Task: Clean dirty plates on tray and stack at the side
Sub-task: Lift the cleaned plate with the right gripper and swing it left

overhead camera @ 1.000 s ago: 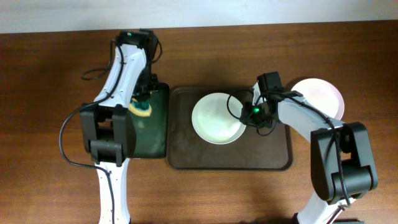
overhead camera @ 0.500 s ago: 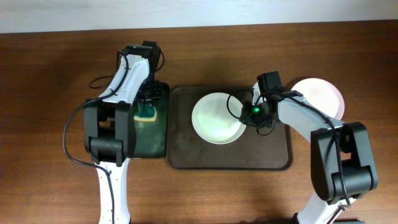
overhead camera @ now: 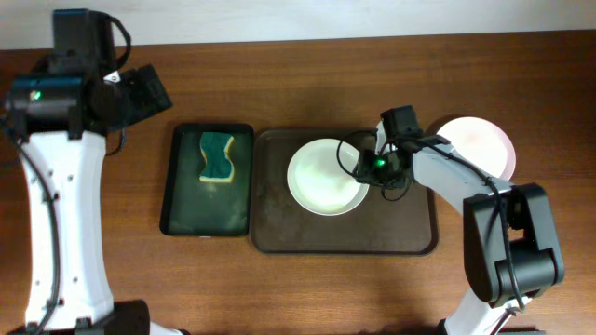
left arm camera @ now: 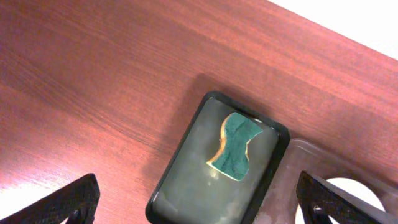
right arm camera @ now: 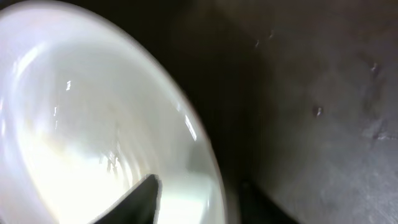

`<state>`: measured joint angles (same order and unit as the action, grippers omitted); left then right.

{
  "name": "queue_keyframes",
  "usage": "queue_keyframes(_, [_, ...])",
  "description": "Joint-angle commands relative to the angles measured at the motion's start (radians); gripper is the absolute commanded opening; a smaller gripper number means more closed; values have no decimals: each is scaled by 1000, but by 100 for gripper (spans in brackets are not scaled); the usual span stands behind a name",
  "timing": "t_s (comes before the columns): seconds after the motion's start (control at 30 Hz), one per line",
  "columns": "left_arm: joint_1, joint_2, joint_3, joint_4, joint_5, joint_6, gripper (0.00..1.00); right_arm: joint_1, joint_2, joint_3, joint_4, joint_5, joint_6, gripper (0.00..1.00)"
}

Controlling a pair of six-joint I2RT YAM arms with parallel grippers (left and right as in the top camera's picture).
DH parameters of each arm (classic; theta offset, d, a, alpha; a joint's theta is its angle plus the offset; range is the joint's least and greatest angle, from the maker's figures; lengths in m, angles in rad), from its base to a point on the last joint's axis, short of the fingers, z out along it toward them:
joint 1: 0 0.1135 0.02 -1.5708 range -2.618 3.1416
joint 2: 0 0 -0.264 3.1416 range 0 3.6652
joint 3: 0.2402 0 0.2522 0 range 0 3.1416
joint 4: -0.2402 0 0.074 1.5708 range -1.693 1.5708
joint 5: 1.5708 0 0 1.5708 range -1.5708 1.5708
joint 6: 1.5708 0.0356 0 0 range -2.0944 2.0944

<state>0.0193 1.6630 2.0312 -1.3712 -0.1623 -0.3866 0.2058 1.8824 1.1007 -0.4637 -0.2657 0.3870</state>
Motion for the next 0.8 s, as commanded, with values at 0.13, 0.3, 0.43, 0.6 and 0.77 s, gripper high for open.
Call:
queue_keyframes(0.13, [-3,26,-9,-3,1,-2,100,15,3,94,-148,128,37,4])
queue_keyframes(0.3, [-3,26,-9,-3,1,-2,99,10,3,399,-473,144,6,4])
queue_keyframes(0.43, [-3,26,-9,-3,1,-2,99,35,3,582,-601,148,-12,4])
queue_keyframes(0.6, [-3,26,-9,-3,1,-2,100,172,5,587,-550,253,23,4])
queue_keyframes(0.77, [-3,26,-9,-3,1,-2,99,410,25,587,-435,414,101,4])
